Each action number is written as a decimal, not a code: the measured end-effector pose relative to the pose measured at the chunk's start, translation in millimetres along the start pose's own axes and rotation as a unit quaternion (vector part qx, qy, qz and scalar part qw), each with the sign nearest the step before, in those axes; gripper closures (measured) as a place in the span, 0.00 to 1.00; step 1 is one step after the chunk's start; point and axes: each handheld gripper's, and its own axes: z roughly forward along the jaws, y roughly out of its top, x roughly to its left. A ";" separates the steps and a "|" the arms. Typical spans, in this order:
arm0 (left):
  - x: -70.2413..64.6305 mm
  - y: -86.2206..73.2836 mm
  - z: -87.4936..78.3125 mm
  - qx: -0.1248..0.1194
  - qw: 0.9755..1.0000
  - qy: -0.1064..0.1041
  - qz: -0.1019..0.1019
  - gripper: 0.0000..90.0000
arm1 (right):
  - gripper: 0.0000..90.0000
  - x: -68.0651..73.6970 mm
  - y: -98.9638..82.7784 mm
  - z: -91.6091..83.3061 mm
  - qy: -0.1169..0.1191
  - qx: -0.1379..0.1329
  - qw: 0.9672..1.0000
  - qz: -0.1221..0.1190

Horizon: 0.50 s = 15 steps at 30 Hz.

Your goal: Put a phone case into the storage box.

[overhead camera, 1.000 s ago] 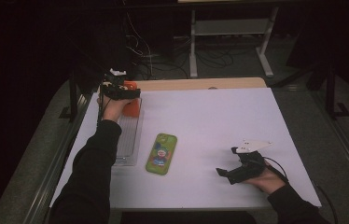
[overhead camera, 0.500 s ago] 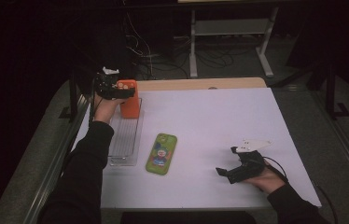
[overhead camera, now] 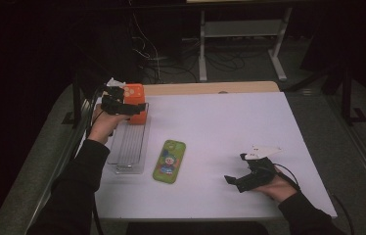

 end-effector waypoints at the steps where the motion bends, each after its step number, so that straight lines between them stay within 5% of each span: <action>1: -3.1 -1.7 -1.6 -0.001 1.000 -0.006 0.004 0.02 | 0.00 -0.1 0.0 -0.1 0.000 0.000 1.000 0.000; 15: -53.3 -19.3 -30.0 -0.021 0.995 -0.080 0.049 0.02 | 0.00 0.1 0.5 -0.7 0.001 -0.001 1.000 0.003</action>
